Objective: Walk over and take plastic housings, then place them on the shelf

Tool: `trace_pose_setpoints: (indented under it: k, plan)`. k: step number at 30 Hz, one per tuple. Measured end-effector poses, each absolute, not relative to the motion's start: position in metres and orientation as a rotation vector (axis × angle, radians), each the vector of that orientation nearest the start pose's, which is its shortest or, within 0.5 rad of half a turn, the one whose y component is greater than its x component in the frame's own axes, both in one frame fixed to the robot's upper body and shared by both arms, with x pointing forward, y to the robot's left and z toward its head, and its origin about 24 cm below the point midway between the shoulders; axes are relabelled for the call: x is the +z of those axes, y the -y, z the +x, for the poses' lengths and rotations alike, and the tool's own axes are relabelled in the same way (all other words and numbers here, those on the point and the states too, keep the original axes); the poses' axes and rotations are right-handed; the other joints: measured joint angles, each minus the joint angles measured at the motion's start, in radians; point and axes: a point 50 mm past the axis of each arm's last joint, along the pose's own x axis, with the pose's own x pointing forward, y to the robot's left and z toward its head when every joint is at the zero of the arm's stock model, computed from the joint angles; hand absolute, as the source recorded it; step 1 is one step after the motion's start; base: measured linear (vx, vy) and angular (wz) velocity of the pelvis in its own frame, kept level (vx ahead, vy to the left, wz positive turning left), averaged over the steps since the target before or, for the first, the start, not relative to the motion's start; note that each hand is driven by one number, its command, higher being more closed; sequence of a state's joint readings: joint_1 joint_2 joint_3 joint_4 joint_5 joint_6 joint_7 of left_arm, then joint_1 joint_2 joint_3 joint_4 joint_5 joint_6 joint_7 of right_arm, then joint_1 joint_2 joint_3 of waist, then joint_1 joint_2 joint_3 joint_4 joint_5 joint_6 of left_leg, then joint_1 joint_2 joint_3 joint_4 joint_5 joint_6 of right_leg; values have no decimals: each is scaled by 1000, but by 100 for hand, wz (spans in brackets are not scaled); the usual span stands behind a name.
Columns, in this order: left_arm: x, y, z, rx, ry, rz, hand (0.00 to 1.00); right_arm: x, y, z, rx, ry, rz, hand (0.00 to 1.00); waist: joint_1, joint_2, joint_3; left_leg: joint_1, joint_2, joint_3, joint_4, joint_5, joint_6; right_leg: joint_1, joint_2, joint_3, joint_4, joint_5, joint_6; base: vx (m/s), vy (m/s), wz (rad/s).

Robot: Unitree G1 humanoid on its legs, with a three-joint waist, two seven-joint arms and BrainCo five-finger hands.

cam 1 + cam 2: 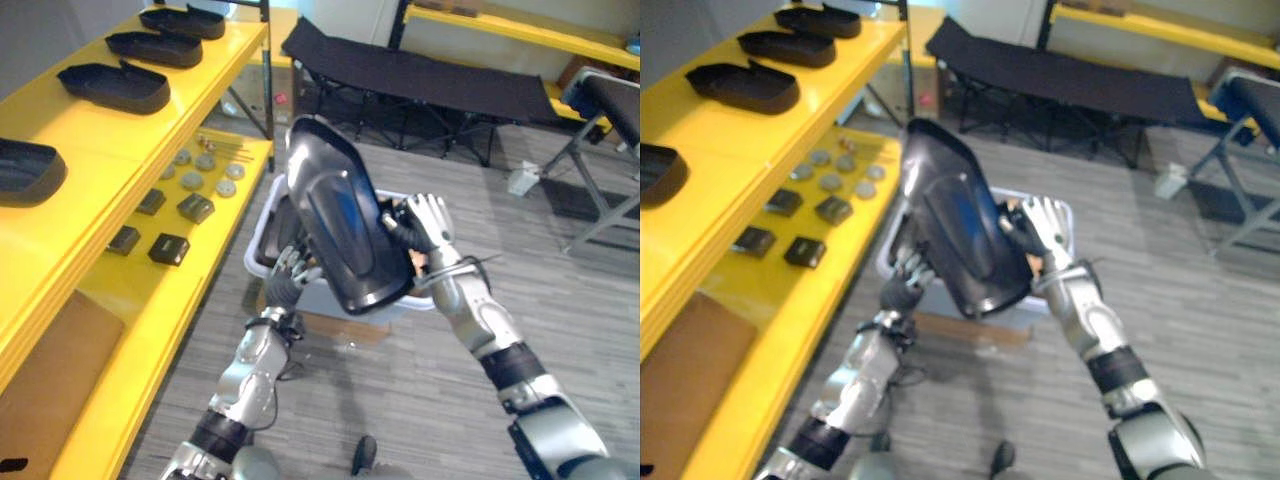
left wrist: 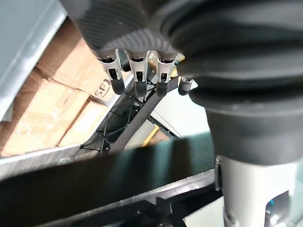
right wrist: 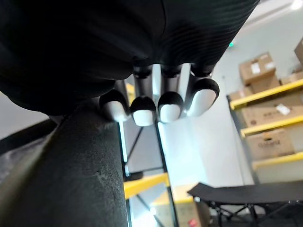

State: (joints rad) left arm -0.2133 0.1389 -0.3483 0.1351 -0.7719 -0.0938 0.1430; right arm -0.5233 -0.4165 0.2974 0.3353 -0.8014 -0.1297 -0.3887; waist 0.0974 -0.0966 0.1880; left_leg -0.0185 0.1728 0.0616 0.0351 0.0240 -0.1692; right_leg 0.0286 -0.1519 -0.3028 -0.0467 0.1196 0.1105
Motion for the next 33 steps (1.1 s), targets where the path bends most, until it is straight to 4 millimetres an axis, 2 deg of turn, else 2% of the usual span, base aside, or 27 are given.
trace_pose_setpoints:
  k: [11,18,24,27,30,31,33]
  plan:
    - [61,-97,285,-202,-35,-597,0,129,148,335,-62,586,-1218,100,0,-4,-3,0,-10,-3,0,2,3,2,-3,0,0,2,3,0,0,0]
    - [60,-91,283,-263,-64,-566,0,128,145,335,-44,579,-1215,100,0,-8,-5,1,-10,-3,0,2,3,2,-4,0,0,2,3,0,0,0]
    - [56,-81,279,-306,-93,-513,0,122,133,334,8,587,-1196,100,0,-7,-5,1,-11,-4,2,2,3,2,-4,0,0,2,3,0,0,0]
    - [54,-77,278,-318,-111,-506,0,112,123,332,70,573,-1197,100,0,-7,-5,0,-11,-4,3,2,3,2,-4,-1,0,2,3,0,0,0]
    - [53,-77,278,-310,-119,-501,0,107,122,333,82,552,-1200,100,0,-7,-5,-1,-11,-6,4,2,3,2,-4,-2,0,2,3,0,0,0]
    - [53,-77,277,-308,-120,-500,100,106,121,333,84,550,-1201,100,0,-7,-5,-1,-11,-6,4,2,3,3,-4,-2,0,2,3,0,0,0]
    - [52,-78,278,-291,-125,-494,100,103,121,333,103,535,-1210,100,0,-6,-5,-1,-11,-6,6,1,3,2,-4,-2,0,2,3,0,0,0]
